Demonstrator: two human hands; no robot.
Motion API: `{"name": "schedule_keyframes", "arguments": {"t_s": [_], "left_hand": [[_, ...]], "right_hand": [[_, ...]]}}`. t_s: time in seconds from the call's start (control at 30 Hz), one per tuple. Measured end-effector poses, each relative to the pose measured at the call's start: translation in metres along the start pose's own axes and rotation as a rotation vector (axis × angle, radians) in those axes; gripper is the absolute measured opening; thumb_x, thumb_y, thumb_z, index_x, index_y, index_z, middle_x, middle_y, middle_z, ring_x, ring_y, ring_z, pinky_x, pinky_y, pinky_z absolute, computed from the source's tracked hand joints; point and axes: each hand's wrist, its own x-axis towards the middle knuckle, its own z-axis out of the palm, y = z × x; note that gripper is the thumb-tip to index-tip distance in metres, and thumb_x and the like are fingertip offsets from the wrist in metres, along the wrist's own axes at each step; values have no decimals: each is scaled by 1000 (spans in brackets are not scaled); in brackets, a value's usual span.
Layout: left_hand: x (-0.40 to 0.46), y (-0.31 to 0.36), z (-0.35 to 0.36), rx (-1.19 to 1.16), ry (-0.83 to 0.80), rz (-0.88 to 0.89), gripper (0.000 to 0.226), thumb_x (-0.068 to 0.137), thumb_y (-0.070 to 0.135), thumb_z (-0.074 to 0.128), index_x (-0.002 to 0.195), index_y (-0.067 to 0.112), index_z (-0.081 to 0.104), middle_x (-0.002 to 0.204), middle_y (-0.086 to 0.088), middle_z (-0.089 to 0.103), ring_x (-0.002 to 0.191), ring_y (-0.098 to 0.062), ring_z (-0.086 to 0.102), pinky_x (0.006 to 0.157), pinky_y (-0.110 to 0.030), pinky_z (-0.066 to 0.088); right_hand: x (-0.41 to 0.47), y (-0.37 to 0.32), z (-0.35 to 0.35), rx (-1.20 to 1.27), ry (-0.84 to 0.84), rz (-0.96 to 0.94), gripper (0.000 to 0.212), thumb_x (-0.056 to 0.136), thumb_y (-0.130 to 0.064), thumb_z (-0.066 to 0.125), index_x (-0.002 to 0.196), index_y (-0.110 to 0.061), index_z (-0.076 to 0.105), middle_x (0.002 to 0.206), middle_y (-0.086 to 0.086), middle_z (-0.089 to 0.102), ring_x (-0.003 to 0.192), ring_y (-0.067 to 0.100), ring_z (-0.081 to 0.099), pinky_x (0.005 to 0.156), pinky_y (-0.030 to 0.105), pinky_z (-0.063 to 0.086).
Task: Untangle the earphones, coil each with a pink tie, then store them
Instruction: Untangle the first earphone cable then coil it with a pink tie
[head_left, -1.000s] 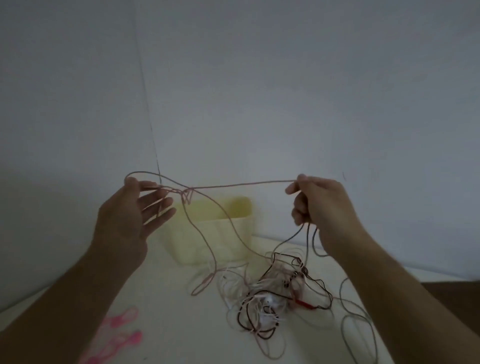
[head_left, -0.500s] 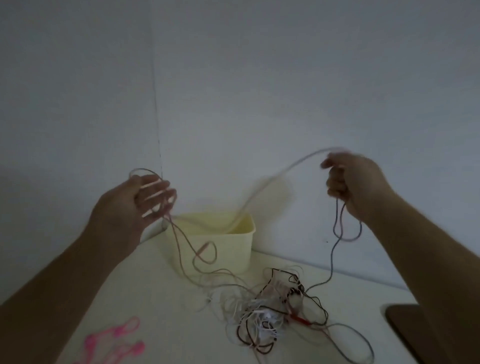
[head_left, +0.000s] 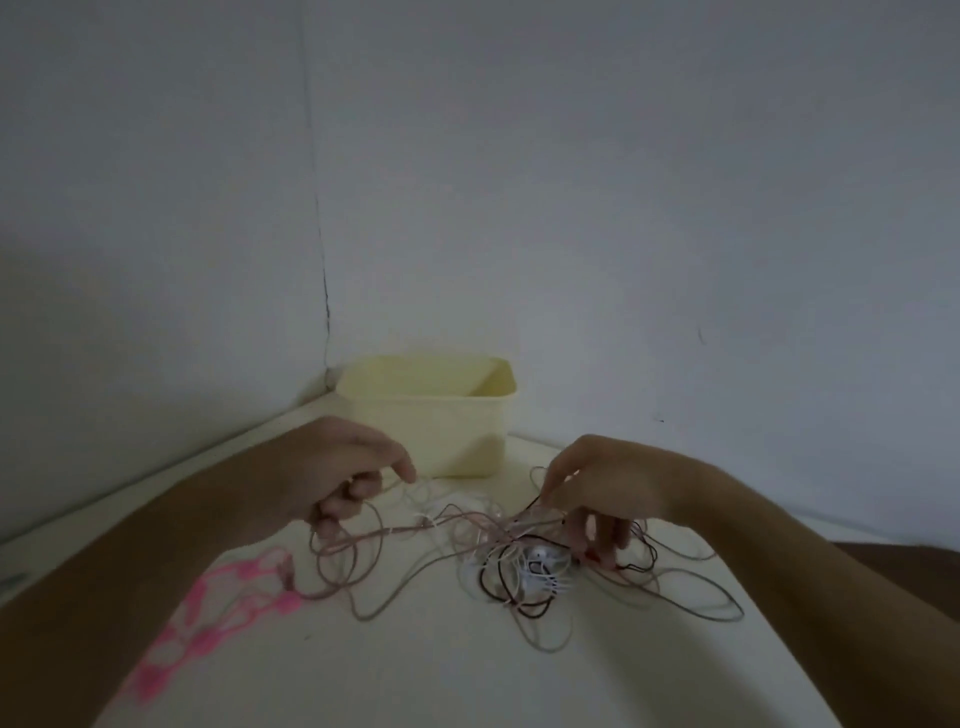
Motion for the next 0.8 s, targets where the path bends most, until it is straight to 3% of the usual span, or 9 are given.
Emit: {"name": "schedule_keyframes", "arguments": {"t_s": [0.07, 0.17, 0.23, 0.27, 0.37, 0.5, 0.6, 0.67, 0.8], "left_hand": [[-8, -1, 10, 63, -231, -5, 27, 106, 27, 55, 105, 9, 76, 68, -2, 42, 49, -14, 31, 47, -25, 33], [-10, 1, 27, 54, -375, 98, 25, 104, 28, 57, 117, 17, 76, 71, -4, 46, 52, -16, 33, 50, -26, 30], [-3, 4, 39, 42, -306, 194, 22, 103, 25, 60, 118, 22, 76, 71, -5, 47, 52, -15, 33, 50, -26, 27], [0, 5, 43, 38, -245, 232, 19, 103, 23, 61, 113, 23, 77, 70, -6, 48, 51, -15, 34, 49, -25, 26], [12, 5, 46, 14, -37, 324, 19, 103, 13, 61, 100, 17, 79, 55, 0, 46, 46, -13, 32, 44, -20, 24], [18, -1, 25, -24, 237, 356, 20, 99, 10, 67, 87, 17, 82, 48, 5, 32, 50, -14, 23, 51, -24, 18], [22, -11, 9, -72, 388, 304, 17, 98, 10, 68, 86, 10, 81, 50, 3, 33, 51, -15, 24, 51, -24, 18], [25, -17, 2, -128, 437, 273, 18, 99, 9, 66, 86, 6, 79, 49, 4, 32, 44, -14, 24, 48, -20, 19], [29, -28, -8, -282, 487, 197, 28, 105, 18, 58, 84, 2, 67, 47, 8, 26, 36, -8, 20, 42, -15, 19]], "right_hand": [[3, 1, 7, -185, 179, 5, 21, 97, -11, 52, 104, -8, 72, 83, 11, 80, 54, 21, 70, 52, 25, 53], [4, -5, 26, -71, 285, -213, 39, 90, -11, 72, 123, -32, 66, 113, -7, 73, 84, 10, 72, 75, 32, 64], [0, -20, 41, 230, 115, -397, 59, 88, -5, 80, 136, -34, 62, 126, -8, 69, 107, 11, 71, 89, 34, 63], [-2, -29, 48, 299, 73, -467, 53, 90, -2, 78, 134, -28, 65, 124, -3, 71, 110, 15, 72, 94, 38, 62], [2, -47, 56, 217, 284, -513, 8, 97, -11, 70, 103, -15, 73, 91, 6, 78, 89, 26, 74, 89, 48, 59], [6, -41, 44, 524, 582, -415, 25, 101, -15, 61, 81, -14, 76, 59, -1, 54, 53, 15, 57, 67, 42, 59], [2, -30, 29, 820, 682, -423, 25, 103, -16, 65, 81, -8, 75, 55, 3, 34, 46, 17, 33, 47, 29, 40], [1, -23, 18, 925, 763, -422, 27, 104, -22, 66, 82, -8, 74, 50, -4, 31, 45, 15, 25, 47, 25, 25], [-7, -6, -9, 1101, 904, -423, 26, 104, -23, 66, 85, -6, 69, 48, -7, 32, 45, 13, 21, 46, 26, 19]]}}
